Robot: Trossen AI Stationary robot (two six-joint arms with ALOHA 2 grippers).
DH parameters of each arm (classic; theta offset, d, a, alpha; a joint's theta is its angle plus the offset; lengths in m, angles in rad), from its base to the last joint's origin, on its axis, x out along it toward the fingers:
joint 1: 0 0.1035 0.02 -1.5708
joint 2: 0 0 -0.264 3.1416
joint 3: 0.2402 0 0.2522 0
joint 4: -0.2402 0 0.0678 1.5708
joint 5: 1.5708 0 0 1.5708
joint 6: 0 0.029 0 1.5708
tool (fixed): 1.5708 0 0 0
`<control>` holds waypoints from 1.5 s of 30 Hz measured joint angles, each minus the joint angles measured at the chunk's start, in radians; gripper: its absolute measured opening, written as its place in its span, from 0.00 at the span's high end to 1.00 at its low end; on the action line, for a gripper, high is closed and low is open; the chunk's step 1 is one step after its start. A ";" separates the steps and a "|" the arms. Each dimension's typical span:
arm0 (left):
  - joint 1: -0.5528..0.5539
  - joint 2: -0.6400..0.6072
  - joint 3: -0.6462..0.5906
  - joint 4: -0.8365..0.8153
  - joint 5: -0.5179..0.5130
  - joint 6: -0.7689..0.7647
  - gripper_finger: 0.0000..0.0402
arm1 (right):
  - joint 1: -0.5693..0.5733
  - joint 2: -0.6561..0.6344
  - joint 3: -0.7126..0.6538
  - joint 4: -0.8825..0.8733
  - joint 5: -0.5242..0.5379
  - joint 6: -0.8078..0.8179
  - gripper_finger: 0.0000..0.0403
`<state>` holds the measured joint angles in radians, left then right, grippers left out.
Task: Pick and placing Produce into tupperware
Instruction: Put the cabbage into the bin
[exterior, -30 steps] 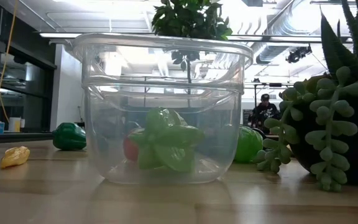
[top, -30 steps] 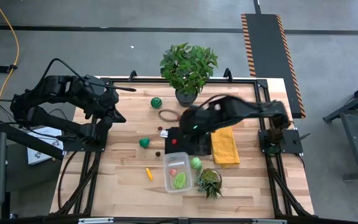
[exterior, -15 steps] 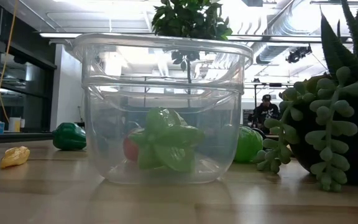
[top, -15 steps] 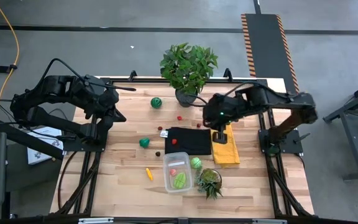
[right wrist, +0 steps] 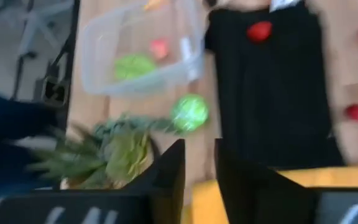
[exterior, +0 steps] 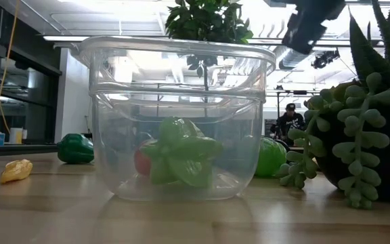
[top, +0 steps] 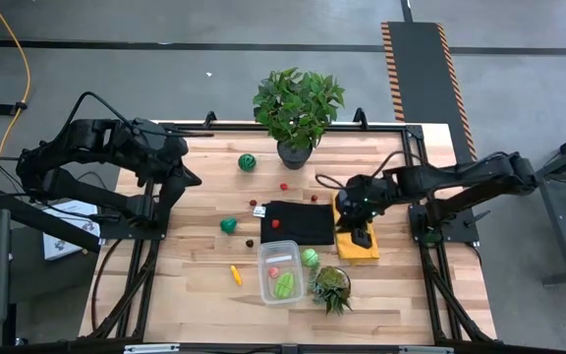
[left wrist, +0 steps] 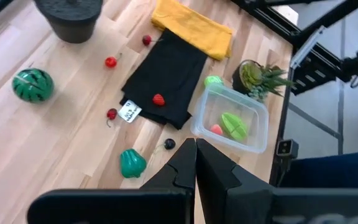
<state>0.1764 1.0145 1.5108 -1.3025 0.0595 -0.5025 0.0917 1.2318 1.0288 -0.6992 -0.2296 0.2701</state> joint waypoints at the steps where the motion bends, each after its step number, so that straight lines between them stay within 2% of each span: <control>1: 0.000 0.000 0.000 0.000 -0.005 -0.007 1.00 | 0.000 0.006 -0.012 0.014 -0.019 -0.009 0.75; 7: 0.000 0.000 0.000 0.000 -0.027 -0.059 1.00 | 0.000 0.054 -0.017 0.084 -0.038 -0.134 0.47; 11: 0.000 0.000 0.000 0.000 -0.027 -0.078 1.00 | 0.000 0.109 0.023 0.093 -0.018 -0.268 0.37; 17: 0.000 0.000 0.000 -0.001 -0.027 -0.083 1.00 | 0.000 0.219 0.112 0.024 -0.014 -0.385 0.36; 23: 0.000 0.000 0.000 -0.004 -0.027 -0.082 1.00 | 0.018 0.301 0.179 -0.018 -0.013 -0.436 0.36; 31: 0.000 0.000 0.000 -0.010 -0.027 -0.072 1.00 | 0.087 0.398 0.183 0.001 -0.009 -0.481 0.36; 37: 0.000 0.000 0.000 -0.010 -0.027 -0.055 1.00 | 0.124 0.469 0.183 0.089 -0.008 -0.468 0.36; 45: 0.000 0.000 0.000 -0.010 -0.025 -0.054 1.00 | 0.141 0.498 0.183 0.131 0.015 -0.455 0.36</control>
<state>0.1764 1.0149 1.5108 -1.3125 0.0347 -0.5564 0.2325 1.7299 1.2121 -0.5677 -0.2142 -0.1844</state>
